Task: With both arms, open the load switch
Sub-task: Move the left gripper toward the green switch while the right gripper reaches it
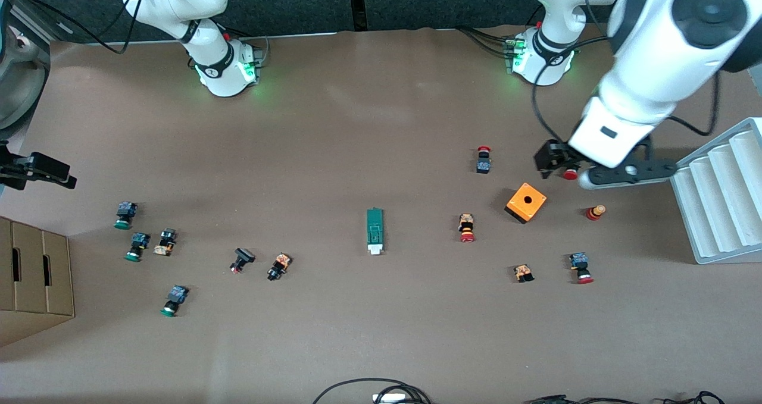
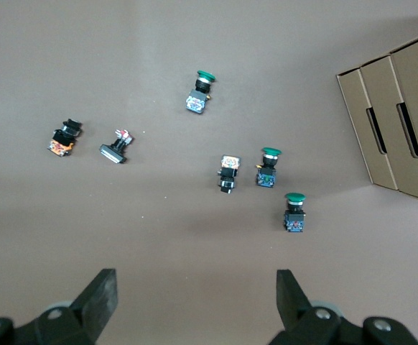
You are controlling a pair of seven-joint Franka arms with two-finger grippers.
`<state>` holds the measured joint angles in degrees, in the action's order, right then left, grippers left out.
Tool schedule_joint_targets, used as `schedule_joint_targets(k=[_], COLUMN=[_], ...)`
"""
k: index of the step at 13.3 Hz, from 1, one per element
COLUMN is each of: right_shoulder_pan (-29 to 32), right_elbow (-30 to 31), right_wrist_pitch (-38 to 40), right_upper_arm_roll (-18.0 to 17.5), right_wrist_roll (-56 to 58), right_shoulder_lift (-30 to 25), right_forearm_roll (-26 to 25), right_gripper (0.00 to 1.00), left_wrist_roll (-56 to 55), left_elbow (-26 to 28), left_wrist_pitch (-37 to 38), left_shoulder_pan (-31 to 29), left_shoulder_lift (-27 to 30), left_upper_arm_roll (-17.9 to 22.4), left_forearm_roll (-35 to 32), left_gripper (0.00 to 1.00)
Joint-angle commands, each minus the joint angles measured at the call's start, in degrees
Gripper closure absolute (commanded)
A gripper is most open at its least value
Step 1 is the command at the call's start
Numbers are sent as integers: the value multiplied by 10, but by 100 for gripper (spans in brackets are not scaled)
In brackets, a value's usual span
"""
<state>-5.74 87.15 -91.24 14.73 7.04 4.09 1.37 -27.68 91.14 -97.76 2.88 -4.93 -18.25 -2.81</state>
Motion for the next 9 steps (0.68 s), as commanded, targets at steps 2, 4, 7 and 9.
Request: schedule_joint_targets(k=[2,4,7,9], right_shoulder_pan=[15,19,19,20], right_elbow=[-6,-6,-6,-4], right_wrist_pitch=[-6,-14,-14,-15], right_upper_arm_roll=[6,6,6,6], right_wrist_roll=[9,3,2,1], right_shoulder_lift=[9,11,33,43], right_forearm_roll=[-7,-6,-4,9], right_gripper=[0,0,0,0], left_wrist_roll=[-64,-81,-140,-216], left_elbow=[-16,-12,-10,-13], left_wrist_pitch=[-26,-46,-66,-67], left_shoulder_pan=[-1,-1,24,76], left_shoulder_lift=[-18,-20,-31,-46], left_upper_arm_roll=[-32,-47,-67,-67], left_forearm_roll=[-4,-5,-51,-118], left_gripper=[0,0,0,0])
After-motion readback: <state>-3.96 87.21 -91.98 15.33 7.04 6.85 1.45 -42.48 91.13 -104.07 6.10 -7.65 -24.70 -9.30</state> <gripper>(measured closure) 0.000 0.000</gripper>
